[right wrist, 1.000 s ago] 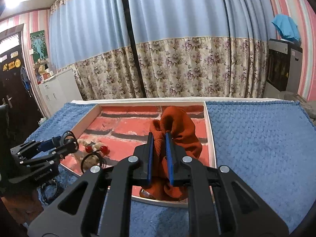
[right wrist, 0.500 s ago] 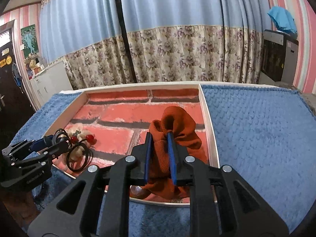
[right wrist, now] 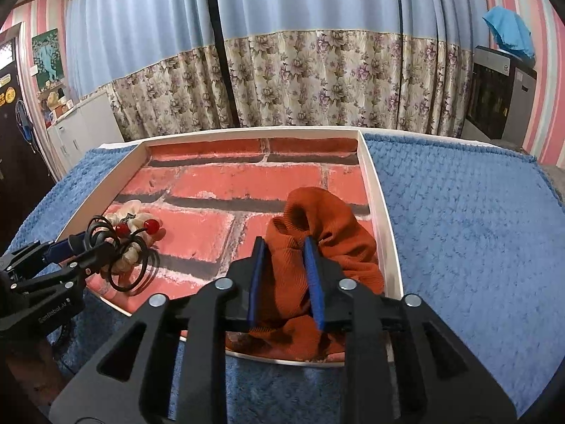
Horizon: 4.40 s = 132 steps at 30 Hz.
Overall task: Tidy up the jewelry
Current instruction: 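Open both tools to release the clip and scrunchie in the tray, then grasp the white-band watch with the left tool while the right tool grasps the wooden bead bracelet, then carry the watch and bead bracelet over the tray and lower them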
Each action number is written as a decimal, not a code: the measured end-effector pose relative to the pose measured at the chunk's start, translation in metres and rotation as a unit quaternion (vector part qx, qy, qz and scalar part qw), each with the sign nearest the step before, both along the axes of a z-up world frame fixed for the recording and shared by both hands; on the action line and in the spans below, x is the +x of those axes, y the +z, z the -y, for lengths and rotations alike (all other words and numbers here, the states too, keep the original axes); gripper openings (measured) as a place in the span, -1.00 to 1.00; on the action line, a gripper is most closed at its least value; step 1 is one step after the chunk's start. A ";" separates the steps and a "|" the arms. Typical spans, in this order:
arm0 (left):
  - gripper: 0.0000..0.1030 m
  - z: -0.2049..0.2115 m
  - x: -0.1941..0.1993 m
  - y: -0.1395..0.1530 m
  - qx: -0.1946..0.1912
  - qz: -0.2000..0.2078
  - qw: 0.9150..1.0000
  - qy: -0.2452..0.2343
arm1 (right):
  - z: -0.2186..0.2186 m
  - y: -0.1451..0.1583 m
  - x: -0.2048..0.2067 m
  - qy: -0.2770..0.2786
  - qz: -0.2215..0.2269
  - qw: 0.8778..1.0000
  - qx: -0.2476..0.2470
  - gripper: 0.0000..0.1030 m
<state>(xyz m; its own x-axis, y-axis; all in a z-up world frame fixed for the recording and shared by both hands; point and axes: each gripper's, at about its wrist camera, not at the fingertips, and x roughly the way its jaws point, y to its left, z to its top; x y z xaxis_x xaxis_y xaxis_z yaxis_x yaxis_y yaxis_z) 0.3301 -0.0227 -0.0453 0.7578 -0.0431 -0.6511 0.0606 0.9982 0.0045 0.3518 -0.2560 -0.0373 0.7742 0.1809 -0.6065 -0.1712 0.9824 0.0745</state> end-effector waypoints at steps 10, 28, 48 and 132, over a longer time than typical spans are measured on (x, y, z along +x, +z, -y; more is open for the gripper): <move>0.04 -0.002 -0.007 0.005 0.001 0.020 1.000 0.005 | 0.006 0.009 -0.011 -0.009 0.018 1.000 0.011 0.06; 0.19 -0.065 -0.061 0.092 -0.066 0.095 0.991 0.062 | 0.067 0.105 -0.108 -0.038 0.113 0.993 0.009 0.33; 0.19 -0.127 -0.154 0.044 0.022 0.047 0.993 0.106 | 0.129 0.037 -0.181 -0.057 0.034 0.997 -0.036 0.38; -0.62 -0.123 -0.129 0.006 -0.055 0.010 0.997 0.061 | 0.123 -0.012 -0.165 -0.065 -0.062 0.995 -0.050 -0.63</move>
